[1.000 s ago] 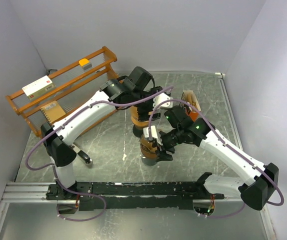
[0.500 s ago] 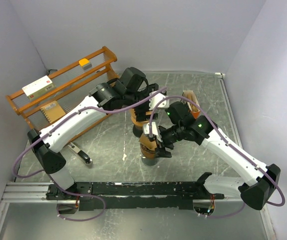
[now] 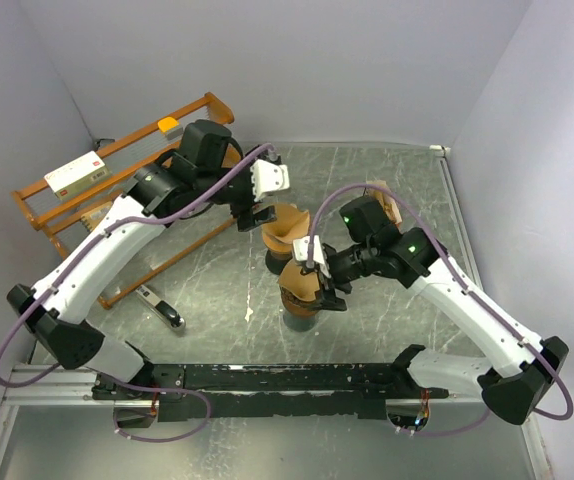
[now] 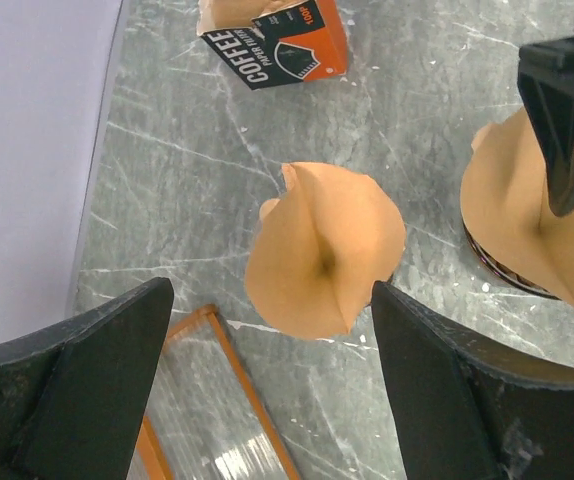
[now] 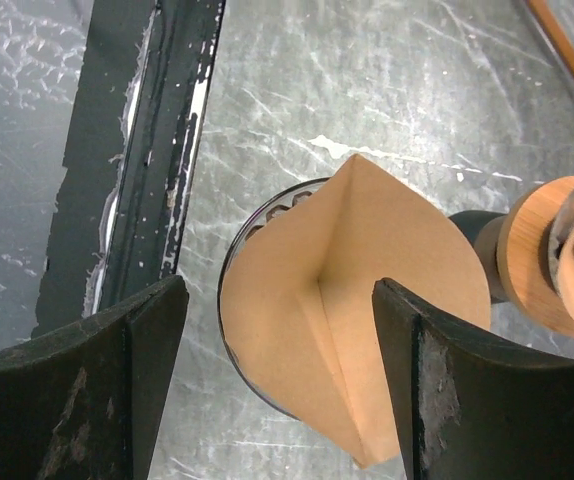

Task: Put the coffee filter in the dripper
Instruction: Place the coffee filter in the coffee dripper.

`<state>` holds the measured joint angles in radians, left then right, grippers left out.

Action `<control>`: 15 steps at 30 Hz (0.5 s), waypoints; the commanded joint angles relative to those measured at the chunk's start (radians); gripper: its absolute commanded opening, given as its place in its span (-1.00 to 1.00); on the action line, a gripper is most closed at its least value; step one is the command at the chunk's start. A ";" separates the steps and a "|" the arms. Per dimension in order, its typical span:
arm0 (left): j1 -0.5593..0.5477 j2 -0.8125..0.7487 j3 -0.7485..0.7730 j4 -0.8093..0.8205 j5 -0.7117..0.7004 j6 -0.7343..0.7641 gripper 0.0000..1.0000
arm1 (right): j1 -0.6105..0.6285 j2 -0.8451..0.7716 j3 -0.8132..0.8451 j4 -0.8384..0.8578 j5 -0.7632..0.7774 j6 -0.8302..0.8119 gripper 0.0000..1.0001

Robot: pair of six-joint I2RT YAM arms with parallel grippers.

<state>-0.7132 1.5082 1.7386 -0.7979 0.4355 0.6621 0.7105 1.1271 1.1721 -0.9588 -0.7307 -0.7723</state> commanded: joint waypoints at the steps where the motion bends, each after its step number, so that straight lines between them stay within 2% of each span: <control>1: 0.030 -0.066 -0.055 0.026 0.111 -0.005 0.83 | -0.039 -0.031 0.053 -0.037 -0.069 -0.001 0.52; 3: 0.044 -0.090 -0.072 -0.004 0.160 0.016 0.82 | -0.075 -0.035 0.085 -0.046 -0.117 0.019 0.53; 8: 0.051 -0.171 -0.152 -0.144 0.301 0.271 0.84 | -0.201 -0.032 0.144 -0.046 -0.177 0.120 0.64; 12: 0.051 -0.196 -0.191 -0.239 0.333 0.419 0.84 | -0.265 -0.065 0.124 0.013 -0.053 0.244 0.69; 15: 0.042 -0.198 -0.209 -0.300 0.373 0.520 0.86 | -0.279 -0.057 0.117 -0.004 0.052 0.284 0.69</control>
<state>-0.6685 1.3193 1.5532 -0.9760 0.7017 0.9825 0.4541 1.0790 1.2957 -0.9710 -0.7975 -0.5953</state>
